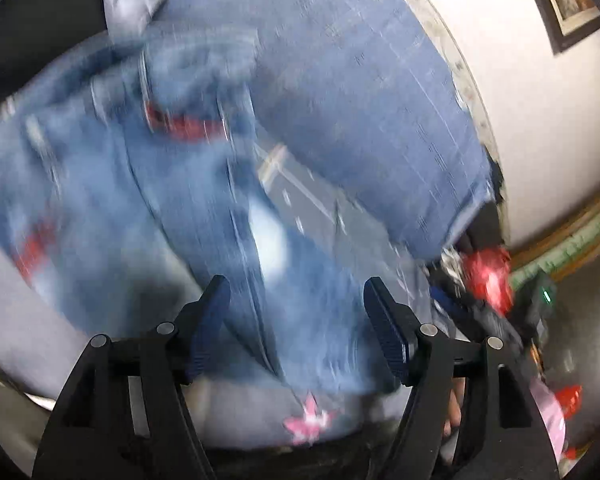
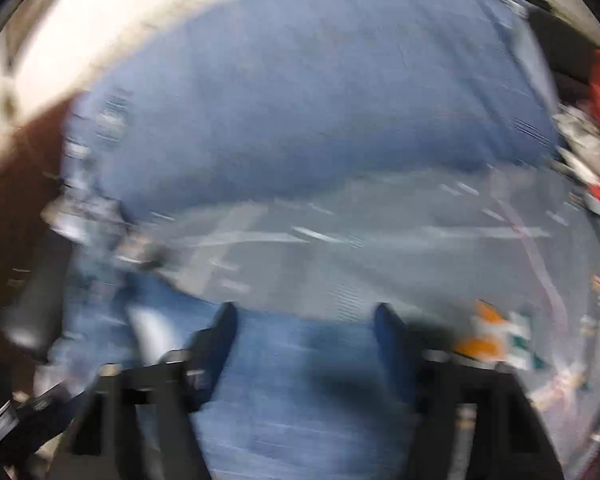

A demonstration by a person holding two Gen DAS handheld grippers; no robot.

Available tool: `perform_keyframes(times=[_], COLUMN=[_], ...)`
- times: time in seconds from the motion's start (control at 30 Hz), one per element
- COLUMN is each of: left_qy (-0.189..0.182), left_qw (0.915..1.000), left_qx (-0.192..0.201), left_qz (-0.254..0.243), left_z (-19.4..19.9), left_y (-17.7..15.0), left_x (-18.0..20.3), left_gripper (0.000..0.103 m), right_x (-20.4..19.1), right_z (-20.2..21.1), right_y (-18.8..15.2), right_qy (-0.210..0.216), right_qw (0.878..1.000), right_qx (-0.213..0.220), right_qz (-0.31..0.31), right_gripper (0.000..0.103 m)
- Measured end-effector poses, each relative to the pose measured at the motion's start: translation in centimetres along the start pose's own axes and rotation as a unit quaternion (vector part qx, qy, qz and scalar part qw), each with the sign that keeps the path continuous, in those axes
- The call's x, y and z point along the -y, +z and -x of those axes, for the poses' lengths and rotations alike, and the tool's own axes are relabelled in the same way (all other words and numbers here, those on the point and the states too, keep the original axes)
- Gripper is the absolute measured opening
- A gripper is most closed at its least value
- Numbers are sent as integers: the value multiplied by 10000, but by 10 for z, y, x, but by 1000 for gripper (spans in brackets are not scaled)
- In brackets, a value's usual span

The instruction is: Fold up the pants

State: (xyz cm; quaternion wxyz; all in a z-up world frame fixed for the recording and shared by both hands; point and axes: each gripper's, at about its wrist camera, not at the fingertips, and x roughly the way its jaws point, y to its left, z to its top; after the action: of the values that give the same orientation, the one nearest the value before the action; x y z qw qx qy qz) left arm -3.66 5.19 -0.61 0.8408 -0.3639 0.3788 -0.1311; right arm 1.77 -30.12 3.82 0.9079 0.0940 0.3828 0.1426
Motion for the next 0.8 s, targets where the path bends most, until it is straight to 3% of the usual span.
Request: perform_keyframes(times=[0.13, 0.2, 0.27, 0.43, 0.5, 0.7, 0.8], left_qy=[258, 270, 160, 99, 90, 218, 212], left_qw=[9993, 9987, 9978, 9965, 9957, 9965, 9968], left_qx=[259, 215, 141, -228, -151, 93, 39], left_qz=[104, 375, 628, 803, 910, 802, 768], left_z=[8, 0, -11, -37, -37, -25, -39], left_y=[73, 98, 115, 149, 158, 193, 206], left_x=[-13, -27, -38, -52, -58, -67, -66], left_gripper=[69, 69, 69, 69, 69, 69, 69], right_x=[-59, -80, -102, -133, -136, -144, -154], right_z=[-2, -8, -23, -62, -80, -129, -145], right_y=[18, 21, 20, -2, -9, 2, 10], right_qy=[269, 897, 1356, 1872, 2116, 2455, 2339], right_qw=[9985, 9949, 9890, 9773, 9724, 9606, 9646], right_qx=[-55, -181, -402, -952, -980, -1289, -1218], right_qz=[468, 432, 430, 290, 101, -179, -54], right_gripper=[71, 71, 71, 71, 71, 71, 71])
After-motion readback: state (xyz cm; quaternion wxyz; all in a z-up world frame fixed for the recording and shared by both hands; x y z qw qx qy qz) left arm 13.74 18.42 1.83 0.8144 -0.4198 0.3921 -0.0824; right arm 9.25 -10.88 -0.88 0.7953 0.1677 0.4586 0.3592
